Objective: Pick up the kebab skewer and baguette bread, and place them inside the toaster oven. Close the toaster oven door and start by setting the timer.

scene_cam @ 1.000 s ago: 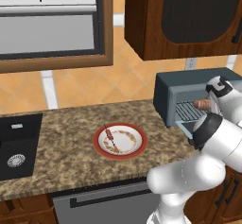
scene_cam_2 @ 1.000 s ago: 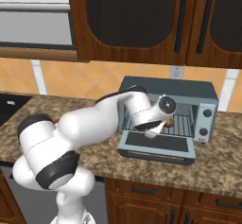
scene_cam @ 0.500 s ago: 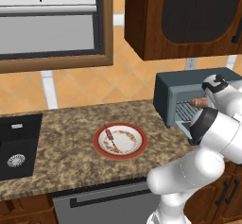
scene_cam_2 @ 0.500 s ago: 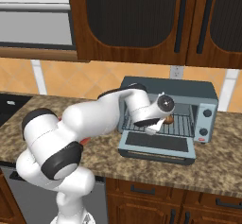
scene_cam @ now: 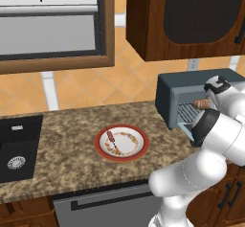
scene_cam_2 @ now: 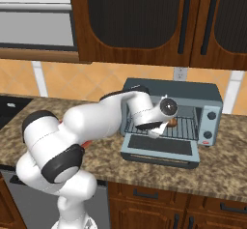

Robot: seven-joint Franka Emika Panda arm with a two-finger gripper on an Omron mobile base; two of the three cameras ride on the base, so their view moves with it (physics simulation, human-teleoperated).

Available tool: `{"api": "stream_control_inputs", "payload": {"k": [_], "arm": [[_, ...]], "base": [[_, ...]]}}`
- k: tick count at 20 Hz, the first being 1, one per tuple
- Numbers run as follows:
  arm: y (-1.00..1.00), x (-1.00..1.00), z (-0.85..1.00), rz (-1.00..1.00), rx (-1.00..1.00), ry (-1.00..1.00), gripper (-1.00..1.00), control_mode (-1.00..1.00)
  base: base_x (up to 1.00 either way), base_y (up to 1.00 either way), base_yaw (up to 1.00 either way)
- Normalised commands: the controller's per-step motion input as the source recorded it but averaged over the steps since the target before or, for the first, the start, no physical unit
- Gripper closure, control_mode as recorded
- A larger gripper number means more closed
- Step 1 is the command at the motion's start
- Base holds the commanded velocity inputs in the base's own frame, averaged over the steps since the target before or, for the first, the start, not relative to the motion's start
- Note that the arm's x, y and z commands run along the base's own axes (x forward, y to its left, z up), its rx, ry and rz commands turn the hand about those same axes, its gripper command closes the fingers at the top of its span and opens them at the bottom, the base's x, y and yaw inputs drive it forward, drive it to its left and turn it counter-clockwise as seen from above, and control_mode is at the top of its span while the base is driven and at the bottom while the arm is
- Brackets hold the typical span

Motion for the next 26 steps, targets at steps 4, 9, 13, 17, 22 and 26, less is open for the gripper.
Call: {"api": "stream_control_inputs", "payload": {"k": [4, 9, 13, 17, 22, 26], "arm": [[0.0, 0.0, 0.0, 0.0, 0.0, 0.0, -1.0, -1.0], [0.0, 0.0, 0.0, 0.0, 0.0, 0.0, -1.0, -1.0], [0.0, 0.0, 0.0, 0.0, 0.0, 0.0, -1.0, -1.0], [-0.17, -0.03, 0.15, 0.07, 0.0, 0.0, -1.0, -1.0], [-0.05, -0.66, 0.67, 0.07, 0.0, 0.0, -1.0, -1.0], [0.03, -1.0, 0.65, 0.1, -0.07, 0.0, -1.0, -1.0]], "base": [[0.0, 0.0, 0.0], [0.0, 0.0, 0.0], [0.0, 0.0, 0.0], [0.0, 0.0, 0.0], [0.0, 0.0, 0.0], [0.0, 0.0, 0.0]]}}
